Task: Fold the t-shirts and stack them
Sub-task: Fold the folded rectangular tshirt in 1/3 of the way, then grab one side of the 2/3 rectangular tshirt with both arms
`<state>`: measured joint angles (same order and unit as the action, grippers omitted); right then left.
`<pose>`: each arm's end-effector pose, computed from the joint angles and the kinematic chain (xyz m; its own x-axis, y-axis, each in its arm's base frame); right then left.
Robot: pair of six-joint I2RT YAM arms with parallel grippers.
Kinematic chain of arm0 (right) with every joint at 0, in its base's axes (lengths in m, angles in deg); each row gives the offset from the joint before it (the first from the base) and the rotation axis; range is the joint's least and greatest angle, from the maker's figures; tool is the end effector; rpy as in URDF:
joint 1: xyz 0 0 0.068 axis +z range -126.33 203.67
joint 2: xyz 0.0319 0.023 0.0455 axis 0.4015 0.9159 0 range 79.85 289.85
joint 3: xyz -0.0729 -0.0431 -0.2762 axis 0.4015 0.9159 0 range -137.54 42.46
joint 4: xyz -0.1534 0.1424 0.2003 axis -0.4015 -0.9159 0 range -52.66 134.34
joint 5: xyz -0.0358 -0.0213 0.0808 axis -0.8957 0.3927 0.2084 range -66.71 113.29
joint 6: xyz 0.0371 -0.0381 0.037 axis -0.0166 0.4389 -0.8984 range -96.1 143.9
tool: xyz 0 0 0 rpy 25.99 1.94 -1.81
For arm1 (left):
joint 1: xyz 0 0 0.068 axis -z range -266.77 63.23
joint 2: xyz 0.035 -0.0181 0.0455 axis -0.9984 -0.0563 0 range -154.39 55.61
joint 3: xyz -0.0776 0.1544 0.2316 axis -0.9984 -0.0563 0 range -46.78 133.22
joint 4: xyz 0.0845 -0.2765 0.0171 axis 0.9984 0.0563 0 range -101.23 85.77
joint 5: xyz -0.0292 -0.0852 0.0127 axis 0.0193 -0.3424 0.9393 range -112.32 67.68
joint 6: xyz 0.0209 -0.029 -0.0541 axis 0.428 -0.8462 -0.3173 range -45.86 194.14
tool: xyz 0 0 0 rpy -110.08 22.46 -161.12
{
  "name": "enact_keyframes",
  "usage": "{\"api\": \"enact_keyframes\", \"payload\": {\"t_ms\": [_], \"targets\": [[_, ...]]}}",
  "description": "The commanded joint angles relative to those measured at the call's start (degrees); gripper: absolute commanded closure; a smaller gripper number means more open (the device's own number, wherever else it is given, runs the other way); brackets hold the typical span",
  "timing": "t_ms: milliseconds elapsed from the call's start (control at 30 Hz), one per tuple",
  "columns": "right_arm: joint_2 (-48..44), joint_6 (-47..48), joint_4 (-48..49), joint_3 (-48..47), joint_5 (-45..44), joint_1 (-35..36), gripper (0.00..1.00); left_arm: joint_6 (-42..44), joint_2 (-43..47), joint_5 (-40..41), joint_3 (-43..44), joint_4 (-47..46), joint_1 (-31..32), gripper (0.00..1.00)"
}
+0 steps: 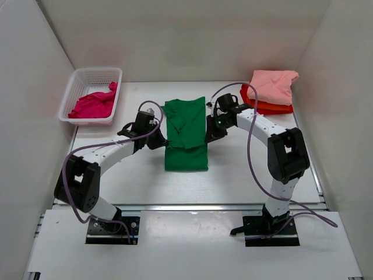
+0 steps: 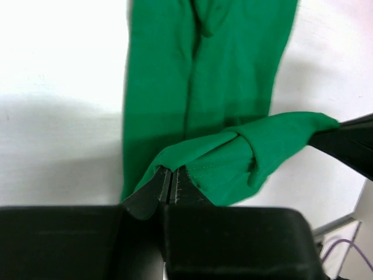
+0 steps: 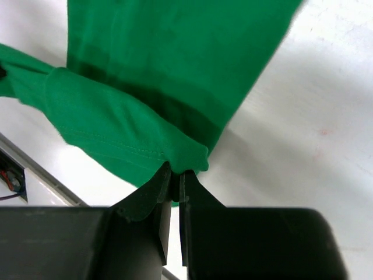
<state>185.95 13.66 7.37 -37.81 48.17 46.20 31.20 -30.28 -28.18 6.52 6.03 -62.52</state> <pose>0.3856 0.1831 0.2107 -0.9018 -0.1995 -0.3833 -0.3708 0.8127 0.4495 0.3116 -0.1461 0.2009 -0.8295 -0.3695 -0.4189 -0.1316 0.8581 -0.4964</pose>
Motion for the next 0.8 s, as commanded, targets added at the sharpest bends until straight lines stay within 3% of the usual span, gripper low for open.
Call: {"api": "enact_keyframes", "payload": {"t_ms": [0, 67, 167, 267, 367, 433, 600, 767], "targets": [[1.73, 2.24, 0.84, -3.48, -2.91, -1.16, 0.99, 2.51, -4.18, 0.25, 1.97, -1.35, -2.1, 0.91], [2.78, 1.72, 1.9, -4.1, -3.0, -1.52, 0.97, 2.95, -7.08, 0.59, 3.65, -3.01, -2.89, 0.78], [3.15, -1.7, 8.12, -1.57, -2.57, -3.53, 0.81, 0.32, -11.48, -1.07, 5.32, -8.88, -5.52, 0.54], [1.21, -10.56, 27.84, 5.62, 2.53, -7.92, 0.69, -5.99, -15.18, -4.68, 6.9, -20.19, -8.42, 0.5], [0.59, -12.61, 35.9, 6.53, 5.27, -10.39, 0.57, -9.61, -15.54, -2.76, 7.17, -26.56, -9.22, 0.49], [0.68, -12.78, 35.57, 4.35, 4.56, -10.66, 0.5, -9.36, -13.87, -1.7, 7.34, -26.31, -8.7, 0.48], [-2.83, -8.76, 28.31, 5.47, 3.07, -11.1, 0.51, -3.23, -8.78, -4.77, 3.75, -20.61, -7.38, 0.44], [-10.71, -4.79, 17.22, 12.74, -3.05, -7.25, 0.52, 5.48, 2.89, 1.36, -5.29, -7.25, -2.37, 0.41]]}}
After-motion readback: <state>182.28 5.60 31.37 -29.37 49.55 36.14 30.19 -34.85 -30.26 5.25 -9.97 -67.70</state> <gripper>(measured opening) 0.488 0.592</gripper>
